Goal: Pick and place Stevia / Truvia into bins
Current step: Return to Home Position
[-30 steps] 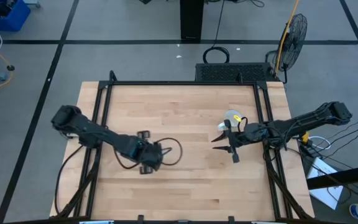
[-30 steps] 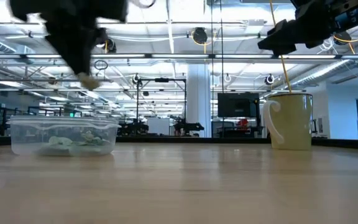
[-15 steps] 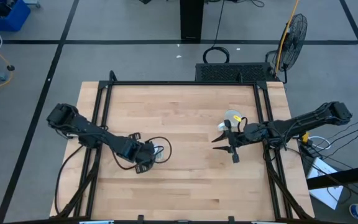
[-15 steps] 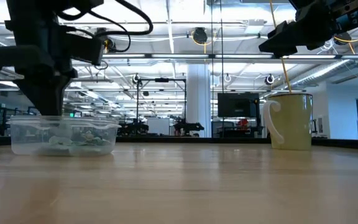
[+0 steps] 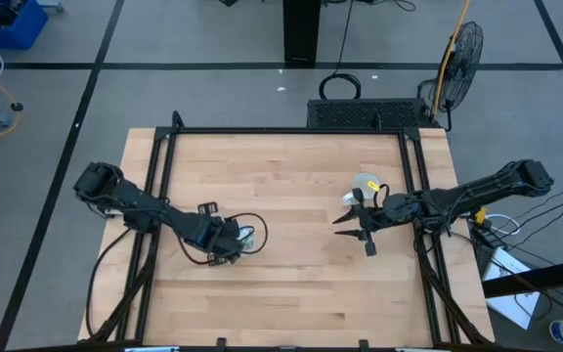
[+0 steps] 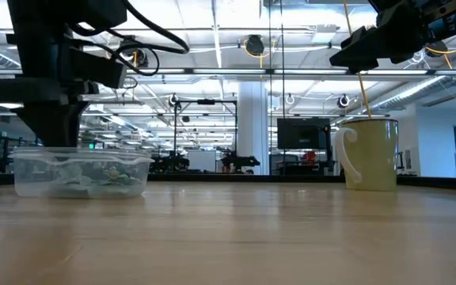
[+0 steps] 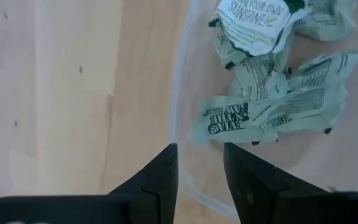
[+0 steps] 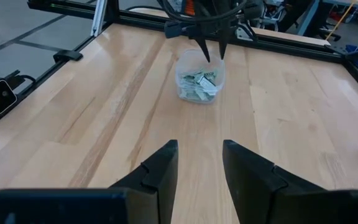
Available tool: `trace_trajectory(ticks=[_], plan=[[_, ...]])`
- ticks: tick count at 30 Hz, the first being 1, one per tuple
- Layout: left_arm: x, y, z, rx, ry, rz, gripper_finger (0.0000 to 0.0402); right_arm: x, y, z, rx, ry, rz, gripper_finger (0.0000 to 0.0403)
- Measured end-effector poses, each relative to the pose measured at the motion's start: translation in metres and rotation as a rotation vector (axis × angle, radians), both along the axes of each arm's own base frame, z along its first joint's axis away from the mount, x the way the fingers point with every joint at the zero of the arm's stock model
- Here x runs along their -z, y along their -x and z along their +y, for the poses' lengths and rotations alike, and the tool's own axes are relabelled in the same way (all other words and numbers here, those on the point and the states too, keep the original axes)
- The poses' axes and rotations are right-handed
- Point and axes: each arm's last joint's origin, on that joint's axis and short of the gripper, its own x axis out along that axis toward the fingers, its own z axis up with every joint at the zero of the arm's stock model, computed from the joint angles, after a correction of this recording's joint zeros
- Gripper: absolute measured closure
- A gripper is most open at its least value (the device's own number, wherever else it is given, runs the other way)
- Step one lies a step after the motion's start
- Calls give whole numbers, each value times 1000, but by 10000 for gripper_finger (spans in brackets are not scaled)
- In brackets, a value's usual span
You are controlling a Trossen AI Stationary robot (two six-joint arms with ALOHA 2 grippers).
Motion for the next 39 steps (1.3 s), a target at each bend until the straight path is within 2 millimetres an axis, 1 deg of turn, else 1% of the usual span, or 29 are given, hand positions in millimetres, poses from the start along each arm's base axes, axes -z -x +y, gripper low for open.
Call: trace_trajectory(ticks=[4,6,8,11,14,17,18,20,22,24,26,28,31,34,37,39], plan=[[0,0,2,-3,-17,-5,266,0,0,0,-1,4,-4,284],[-5,2,3,-2,-13,-18,266,-2,1,0,4,-8,-14,284],[-17,3,3,21,-1,-53,266,-6,4,-1,11,-29,-33,284],[-50,12,7,69,-14,-181,266,-13,13,-3,11,-35,-56,284],[-85,35,19,71,-108,-338,266,-17,26,-6,5,29,-61,284],[-117,63,33,7,-184,-542,266,-21,39,-12,64,98,-60,284],[-124,73,37,-17,-192,-604,266,-21,43,-13,89,107,-56,284],[-130,92,44,-25,-171,-676,266,-19,50,-16,135,79,-18,284],[-130,110,48,-14,-111,-720,266,-17,56,-17,156,39,14,284],[-123,125,52,-4,-58,-771,266,-15,60,-17,130,28,44,284],[-111,136,55,-3,-28,-855,266,-16,63,-17,100,-1,40,284],[-96,142,57,8,-14,-943,266,-18,65,-16,83,-18,20,284],[-73,144,57,45,22,-1087,266,-21,69,-17,76,-52,-4,284],[-56,142,55,131,56,-1203,266,-20,74,-18,85,-83,-16,284],[-42,138,55,149,47,-1314,266,-9,77,-19,83,-99,-66,284],[-32,136,55,185,21,-1330,266,-1,80,-19,81,-108,-103,284]])
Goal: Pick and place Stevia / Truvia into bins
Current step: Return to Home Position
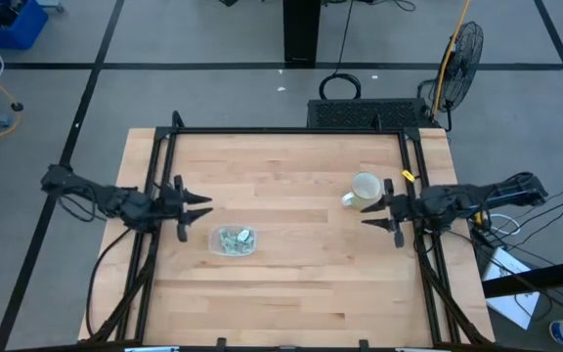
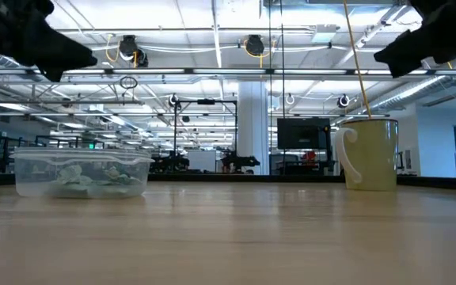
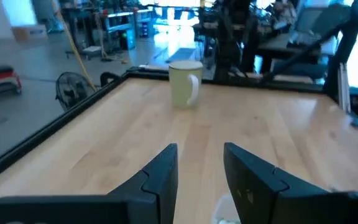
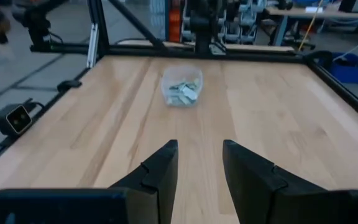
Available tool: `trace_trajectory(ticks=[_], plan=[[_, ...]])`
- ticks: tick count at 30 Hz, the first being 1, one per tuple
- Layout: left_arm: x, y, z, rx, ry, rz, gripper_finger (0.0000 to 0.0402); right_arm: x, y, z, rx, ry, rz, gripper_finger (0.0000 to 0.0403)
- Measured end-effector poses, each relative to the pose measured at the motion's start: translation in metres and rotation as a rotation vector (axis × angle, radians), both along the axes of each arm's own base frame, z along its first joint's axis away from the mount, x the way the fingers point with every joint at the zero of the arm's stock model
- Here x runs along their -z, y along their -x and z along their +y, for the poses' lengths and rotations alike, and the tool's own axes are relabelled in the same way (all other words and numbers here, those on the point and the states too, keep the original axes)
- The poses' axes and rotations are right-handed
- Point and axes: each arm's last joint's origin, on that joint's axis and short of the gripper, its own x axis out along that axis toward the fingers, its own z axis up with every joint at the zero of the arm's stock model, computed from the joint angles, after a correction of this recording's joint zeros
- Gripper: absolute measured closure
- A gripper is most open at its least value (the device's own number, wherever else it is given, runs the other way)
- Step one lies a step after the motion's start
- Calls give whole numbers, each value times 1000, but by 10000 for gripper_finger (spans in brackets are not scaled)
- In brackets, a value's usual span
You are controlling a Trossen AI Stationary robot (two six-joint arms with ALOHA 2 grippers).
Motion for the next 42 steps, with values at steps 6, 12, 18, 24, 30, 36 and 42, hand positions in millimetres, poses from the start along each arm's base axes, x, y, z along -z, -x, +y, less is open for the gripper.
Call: trace_trajectory(ticks=[6,12,18,24,30,36,42], plan=[[12,0,6,-15,-55,2,266,2,17,-4,7,-41,-80,284],[2,9,13,2,-107,-95,266,2,31,-6,-19,-73,-121,284],[-4,19,19,8,-135,-186,266,17,30,-5,-43,-77,-150,284],[-3,18,19,65,-150,-257,266,31,21,-3,-40,-87,-215,284],[25,8,19,92,-142,-313,266,35,18,-3,-40,-117,-250,284],[27,7,21,71,-106,-300,266,49,14,-2,-38,-143,-248,284],[36,6,23,56,-105,-205,266,46,13,-1,-42,-162,-316,284]])
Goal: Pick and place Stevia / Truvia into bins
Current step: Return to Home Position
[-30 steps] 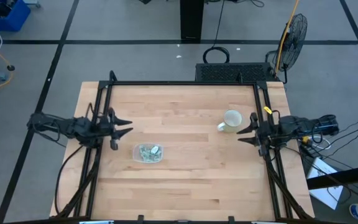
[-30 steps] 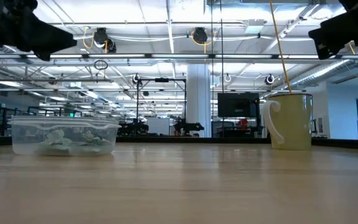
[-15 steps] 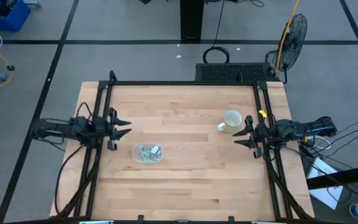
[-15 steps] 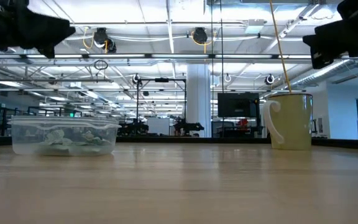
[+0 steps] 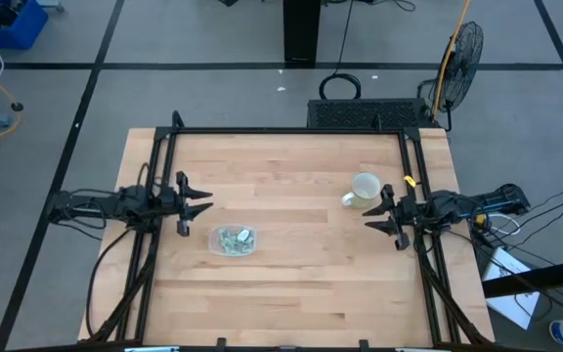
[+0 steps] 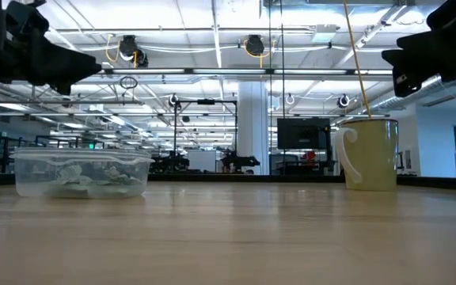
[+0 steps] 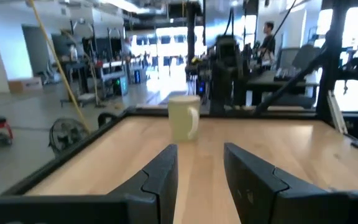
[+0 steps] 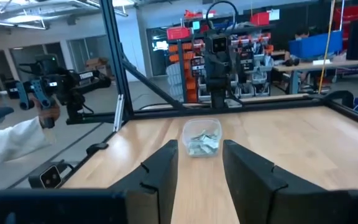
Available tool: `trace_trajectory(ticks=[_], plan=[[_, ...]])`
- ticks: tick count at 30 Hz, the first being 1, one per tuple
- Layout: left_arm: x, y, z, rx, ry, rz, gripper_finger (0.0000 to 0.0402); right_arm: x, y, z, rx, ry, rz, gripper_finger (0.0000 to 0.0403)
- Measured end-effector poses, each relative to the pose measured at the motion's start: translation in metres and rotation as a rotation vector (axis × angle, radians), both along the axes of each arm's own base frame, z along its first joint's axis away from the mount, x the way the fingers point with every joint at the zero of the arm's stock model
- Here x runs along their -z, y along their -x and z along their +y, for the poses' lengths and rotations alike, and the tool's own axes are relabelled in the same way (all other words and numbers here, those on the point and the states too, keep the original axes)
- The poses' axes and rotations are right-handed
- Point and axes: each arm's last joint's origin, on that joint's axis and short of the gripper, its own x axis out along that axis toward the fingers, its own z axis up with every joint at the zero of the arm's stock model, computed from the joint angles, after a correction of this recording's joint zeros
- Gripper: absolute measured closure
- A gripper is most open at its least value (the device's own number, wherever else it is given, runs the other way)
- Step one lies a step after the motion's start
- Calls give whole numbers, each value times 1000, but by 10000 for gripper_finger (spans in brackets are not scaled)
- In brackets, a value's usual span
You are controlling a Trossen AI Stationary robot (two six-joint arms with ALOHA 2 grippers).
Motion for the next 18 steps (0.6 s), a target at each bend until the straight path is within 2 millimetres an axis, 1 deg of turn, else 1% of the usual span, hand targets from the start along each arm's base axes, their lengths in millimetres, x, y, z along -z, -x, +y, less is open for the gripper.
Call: trace_trajectory(ticks=[6,18], plan=[[2,0,0,0,77,14,266,3,0,0,-2,-30,30,284],[1,0,0,0,75,2,266,4,-1,0,-4,-56,48,284]])
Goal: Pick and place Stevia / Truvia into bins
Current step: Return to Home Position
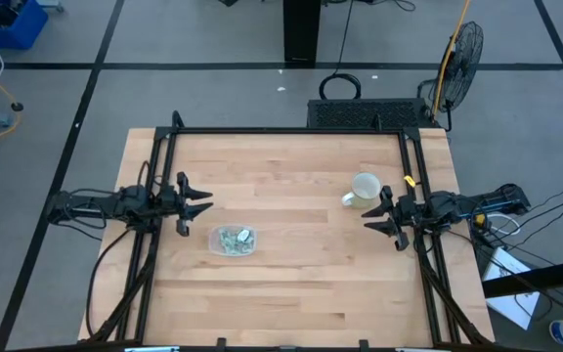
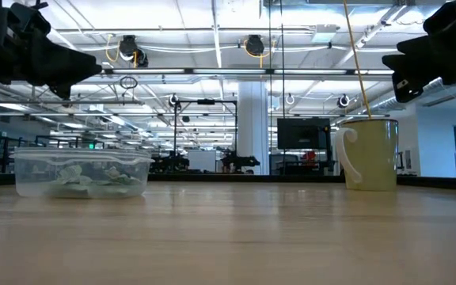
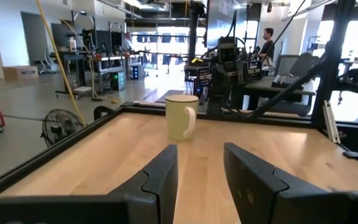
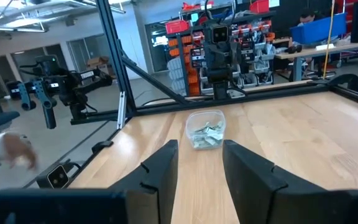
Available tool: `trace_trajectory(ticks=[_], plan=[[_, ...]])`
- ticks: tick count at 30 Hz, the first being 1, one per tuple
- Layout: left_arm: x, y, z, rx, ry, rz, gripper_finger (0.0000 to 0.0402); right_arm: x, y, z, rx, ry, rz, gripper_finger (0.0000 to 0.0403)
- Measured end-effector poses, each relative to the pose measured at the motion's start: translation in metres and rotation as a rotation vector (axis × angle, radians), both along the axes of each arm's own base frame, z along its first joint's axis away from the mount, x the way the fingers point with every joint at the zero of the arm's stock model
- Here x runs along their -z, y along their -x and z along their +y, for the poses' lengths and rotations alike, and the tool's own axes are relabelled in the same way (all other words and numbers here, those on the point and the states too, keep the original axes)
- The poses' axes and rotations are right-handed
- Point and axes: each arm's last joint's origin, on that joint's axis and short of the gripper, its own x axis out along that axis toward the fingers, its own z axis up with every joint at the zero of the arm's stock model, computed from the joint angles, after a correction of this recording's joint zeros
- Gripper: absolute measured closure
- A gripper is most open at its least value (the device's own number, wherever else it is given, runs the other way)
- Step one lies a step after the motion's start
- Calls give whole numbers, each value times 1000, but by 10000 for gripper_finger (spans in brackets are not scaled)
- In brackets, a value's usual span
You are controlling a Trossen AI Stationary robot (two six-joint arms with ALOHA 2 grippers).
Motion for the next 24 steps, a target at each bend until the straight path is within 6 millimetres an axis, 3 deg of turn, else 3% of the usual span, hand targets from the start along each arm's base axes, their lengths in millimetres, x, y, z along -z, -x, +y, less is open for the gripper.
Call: trace_trajectory(ticks=[24], plan=[[-1,0,0,-1,0,-12,266,0,0,0,2,0,0,284]])
